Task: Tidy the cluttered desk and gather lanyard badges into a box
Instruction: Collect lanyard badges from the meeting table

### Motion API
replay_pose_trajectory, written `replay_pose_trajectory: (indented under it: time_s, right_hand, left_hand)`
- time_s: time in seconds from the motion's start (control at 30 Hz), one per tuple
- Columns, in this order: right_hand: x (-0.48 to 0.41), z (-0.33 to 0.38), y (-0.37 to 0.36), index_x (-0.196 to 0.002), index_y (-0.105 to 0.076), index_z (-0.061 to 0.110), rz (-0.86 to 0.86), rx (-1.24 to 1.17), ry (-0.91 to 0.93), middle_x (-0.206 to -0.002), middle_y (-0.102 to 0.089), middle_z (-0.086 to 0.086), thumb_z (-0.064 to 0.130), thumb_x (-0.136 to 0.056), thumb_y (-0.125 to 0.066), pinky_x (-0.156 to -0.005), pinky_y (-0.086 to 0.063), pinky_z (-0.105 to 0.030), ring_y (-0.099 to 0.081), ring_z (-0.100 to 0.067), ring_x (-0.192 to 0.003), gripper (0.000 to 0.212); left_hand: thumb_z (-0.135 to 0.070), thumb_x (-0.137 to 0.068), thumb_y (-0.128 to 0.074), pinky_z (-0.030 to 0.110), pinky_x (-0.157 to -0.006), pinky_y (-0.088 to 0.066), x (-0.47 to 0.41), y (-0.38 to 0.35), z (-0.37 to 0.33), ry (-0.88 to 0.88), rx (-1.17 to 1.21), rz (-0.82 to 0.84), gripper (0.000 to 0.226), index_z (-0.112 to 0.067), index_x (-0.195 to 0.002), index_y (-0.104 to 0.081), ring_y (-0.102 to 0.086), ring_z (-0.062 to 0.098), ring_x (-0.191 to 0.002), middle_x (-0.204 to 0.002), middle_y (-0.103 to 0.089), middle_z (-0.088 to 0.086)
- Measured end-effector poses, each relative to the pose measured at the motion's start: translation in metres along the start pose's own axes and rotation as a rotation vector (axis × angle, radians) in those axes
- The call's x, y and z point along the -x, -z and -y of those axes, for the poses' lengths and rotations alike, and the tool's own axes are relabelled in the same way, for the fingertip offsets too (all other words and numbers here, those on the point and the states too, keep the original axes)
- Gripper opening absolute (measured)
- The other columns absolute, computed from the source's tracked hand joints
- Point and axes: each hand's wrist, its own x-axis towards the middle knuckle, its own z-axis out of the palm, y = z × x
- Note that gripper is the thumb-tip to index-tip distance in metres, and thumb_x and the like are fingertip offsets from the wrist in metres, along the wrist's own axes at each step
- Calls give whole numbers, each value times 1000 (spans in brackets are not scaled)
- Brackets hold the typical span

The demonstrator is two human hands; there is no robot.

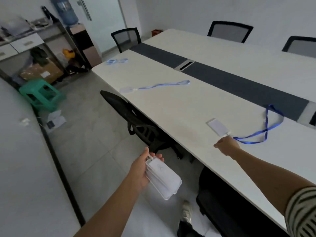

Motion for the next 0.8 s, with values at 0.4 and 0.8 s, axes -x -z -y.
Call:
replay_pose_trajectory:
  time_s: [0.4, 0.8]
  right_hand:
    - [-139, 26, -5, -138, -35, 7, -207, 232, -79, -134, -41, -21, 39, -83, -72, -96, -39, -45, -37, -39, -125, 73]
    - [-123, 108, -1, -73, -54, 16, -102, 161, 60, -84, -61, -9, 29, -86, -56, -61, -35, -29, -55, -28, -78, 18]
  left_hand:
    - [-41, -98, -47, 40, -77, -52, -137, -33, -56, 172, -115, -8, 35, -11, -80, -49, -68, 27, -80, -85, -69, 13]
    - [-41, -93, -56, 43, -81, -55, -148, -36, -101, 188, -87, 70, 37, -11, -70, -52, -69, 29, -80, -78, -68, 13]
